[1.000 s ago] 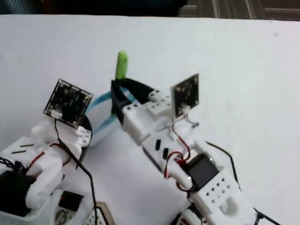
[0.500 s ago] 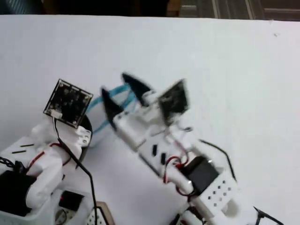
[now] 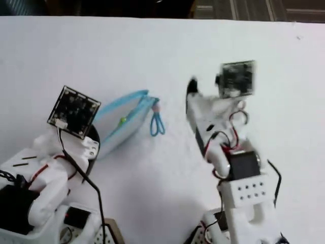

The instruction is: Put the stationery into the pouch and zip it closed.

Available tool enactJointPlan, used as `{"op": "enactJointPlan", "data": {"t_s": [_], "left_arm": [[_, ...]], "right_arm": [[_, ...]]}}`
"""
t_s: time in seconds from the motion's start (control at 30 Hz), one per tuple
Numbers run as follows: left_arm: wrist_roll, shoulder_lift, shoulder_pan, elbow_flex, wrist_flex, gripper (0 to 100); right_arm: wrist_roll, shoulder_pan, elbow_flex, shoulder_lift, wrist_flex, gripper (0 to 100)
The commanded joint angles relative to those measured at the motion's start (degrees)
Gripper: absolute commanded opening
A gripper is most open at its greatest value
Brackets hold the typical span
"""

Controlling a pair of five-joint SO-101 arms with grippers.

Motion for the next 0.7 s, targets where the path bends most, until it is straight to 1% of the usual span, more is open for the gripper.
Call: {"op": "enactJointPlan", "data": {"t_s": [0.0, 0.1, 0.17, 0.27, 0.4, 0.5, 0.57, 0.67], "left_arm": [[0.44, 1.10, -0.75, -0.18, -0.26, 2], [0.44, 1.10, -0.84, -0.18, -0.26, 2], [0.44, 1.10, -1.27, -0.18, -0.26, 2], [0.26, 1.10, -3.65, -0.09, -0.88, 2], [0.09, 1.10, -5.14, -0.09, -1.41, 2], [0.09, 1.10, -4.88, -0.09, -1.41, 2], [0.09, 1.10, -4.97, -0.09, -1.41, 2], [0.09, 1.10, -4.97, -0.09, -1.49, 2]], "right_arm": [[3.52, -4.62, 6.86, 0.22, 2.51, 20.0], [3.34, -11.21, 13.19, 0.22, 1.54, 20.1], [1.05, -14.29, 16.53, 0.66, -1.98, 20.1], [-1.49, -15.60, 20.92, 0.84, -9.80, 20.1], [-1.85, -15.78, 25.23, 0.84, -18.68, 20.1], [-1.93, -15.87, 25.85, 0.48, -19.74, 20.1], [-3.78, -16.13, 25.76, 0.22, -19.74, 20.1], [-4.92, -21.32, 25.67, 0.22, -19.74, 20.1]]}}
